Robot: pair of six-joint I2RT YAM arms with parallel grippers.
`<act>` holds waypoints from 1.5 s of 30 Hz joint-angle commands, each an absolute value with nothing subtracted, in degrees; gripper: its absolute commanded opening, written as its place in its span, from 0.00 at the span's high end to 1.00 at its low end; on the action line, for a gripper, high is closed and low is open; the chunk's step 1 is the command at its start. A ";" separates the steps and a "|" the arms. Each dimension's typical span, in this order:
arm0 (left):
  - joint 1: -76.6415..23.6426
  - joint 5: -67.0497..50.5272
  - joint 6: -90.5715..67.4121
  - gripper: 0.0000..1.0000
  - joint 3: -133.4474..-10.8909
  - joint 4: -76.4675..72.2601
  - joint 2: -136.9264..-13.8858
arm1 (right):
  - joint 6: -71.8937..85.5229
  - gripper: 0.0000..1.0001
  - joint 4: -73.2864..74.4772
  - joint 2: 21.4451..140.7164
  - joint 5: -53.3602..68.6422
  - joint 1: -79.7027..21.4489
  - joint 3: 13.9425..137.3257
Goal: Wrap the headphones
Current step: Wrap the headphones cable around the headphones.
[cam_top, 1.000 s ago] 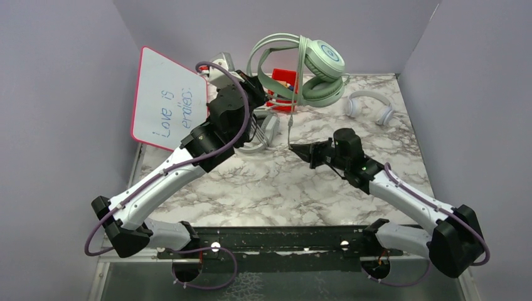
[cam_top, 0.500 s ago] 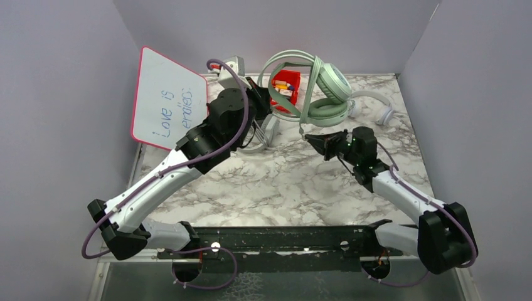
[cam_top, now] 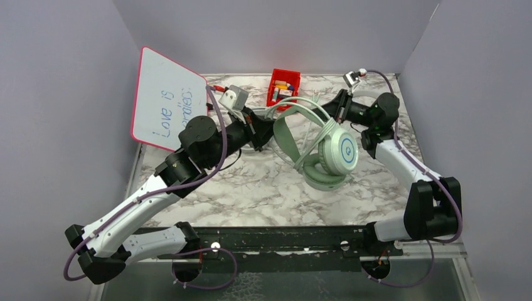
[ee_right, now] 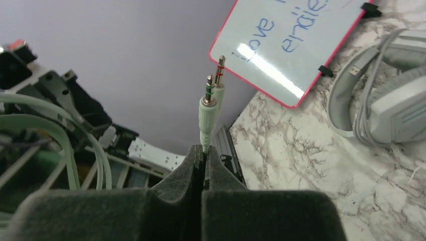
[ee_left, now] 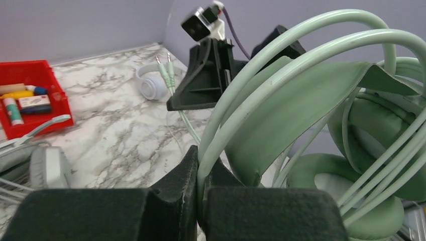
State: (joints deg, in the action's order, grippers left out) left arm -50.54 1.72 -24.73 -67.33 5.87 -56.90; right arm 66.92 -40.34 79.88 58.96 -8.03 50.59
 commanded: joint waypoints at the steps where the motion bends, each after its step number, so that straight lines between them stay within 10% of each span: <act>1: -50.81 -13.07 -23.32 1.00 -67.18 1.22 -55.33 | 59.78 1.00 -47.59 81.48 72.19 -6.76 55.78; 20: -50.85 -8.12 25.36 1.00 -47.40 -23.75 -58.49 | 58.81 1.00 -39.43 80.87 82.39 -6.19 67.82; 31: -50.75 12.62 32.38 1.00 -41.70 -56.16 -67.77 | 34.51 1.00 7.19 76.52 74.92 -6.06 77.91; 45: -50.65 25.30 0.49 1.00 -42.01 -28.84 -62.39 | 47.55 1.00 -28.19 67.33 69.24 -6.07 63.22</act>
